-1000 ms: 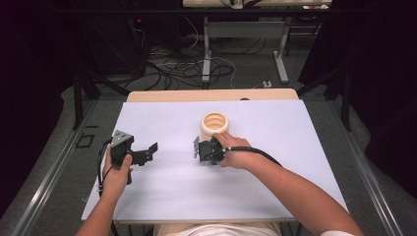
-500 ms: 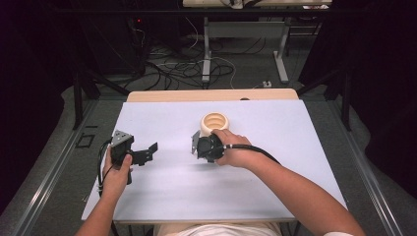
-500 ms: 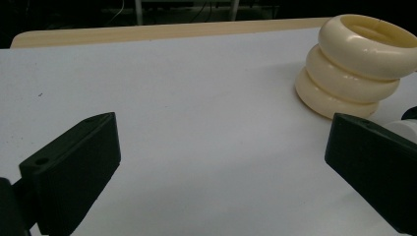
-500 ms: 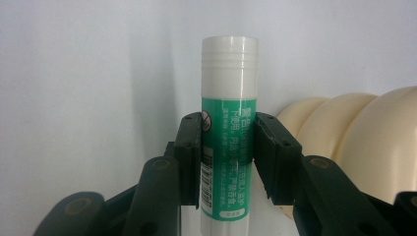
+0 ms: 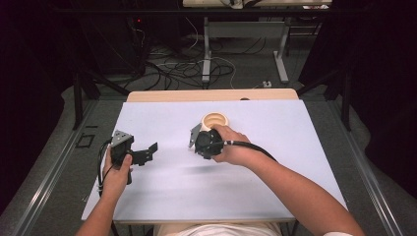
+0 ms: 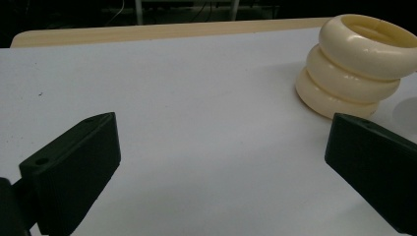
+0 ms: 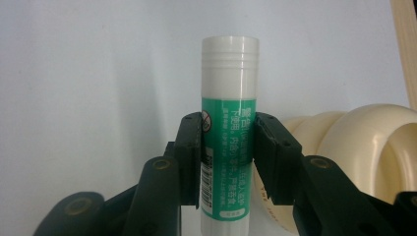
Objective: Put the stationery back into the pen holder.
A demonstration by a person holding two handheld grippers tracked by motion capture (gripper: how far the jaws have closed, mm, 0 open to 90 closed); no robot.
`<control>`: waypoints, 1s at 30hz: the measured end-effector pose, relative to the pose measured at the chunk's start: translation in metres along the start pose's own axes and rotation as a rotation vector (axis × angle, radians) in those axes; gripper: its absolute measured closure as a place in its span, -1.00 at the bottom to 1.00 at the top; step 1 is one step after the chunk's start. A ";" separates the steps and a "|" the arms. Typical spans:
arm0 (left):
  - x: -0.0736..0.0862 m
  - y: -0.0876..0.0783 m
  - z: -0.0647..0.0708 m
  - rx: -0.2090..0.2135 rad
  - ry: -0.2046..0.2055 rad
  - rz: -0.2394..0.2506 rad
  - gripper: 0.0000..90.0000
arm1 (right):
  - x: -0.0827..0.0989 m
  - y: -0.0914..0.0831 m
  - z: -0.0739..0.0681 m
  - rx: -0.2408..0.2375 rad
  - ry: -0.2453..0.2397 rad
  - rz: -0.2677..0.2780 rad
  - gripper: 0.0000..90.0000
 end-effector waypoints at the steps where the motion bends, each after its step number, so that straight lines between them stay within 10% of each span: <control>1: 0.000 0.000 0.000 0.001 -0.002 -0.002 -0.99 | -0.001 -0.001 0.000 0.000 0.016 0.003 0.45; 30: 0.000 0.000 0.001 -0.001 -0.003 0.002 -0.99 | -0.014 -0.051 0.067 0.049 0.356 0.274 0.45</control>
Point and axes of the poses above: each handheld gripper's, and its own axes: y roughly forward along the jaws, x roughly out of its underside, z roughly to its right, the point moved 7 cm from there along y, roughly forward along the jaws, and after that the axes turned 7 degrees about y, right-handed, at the moved point
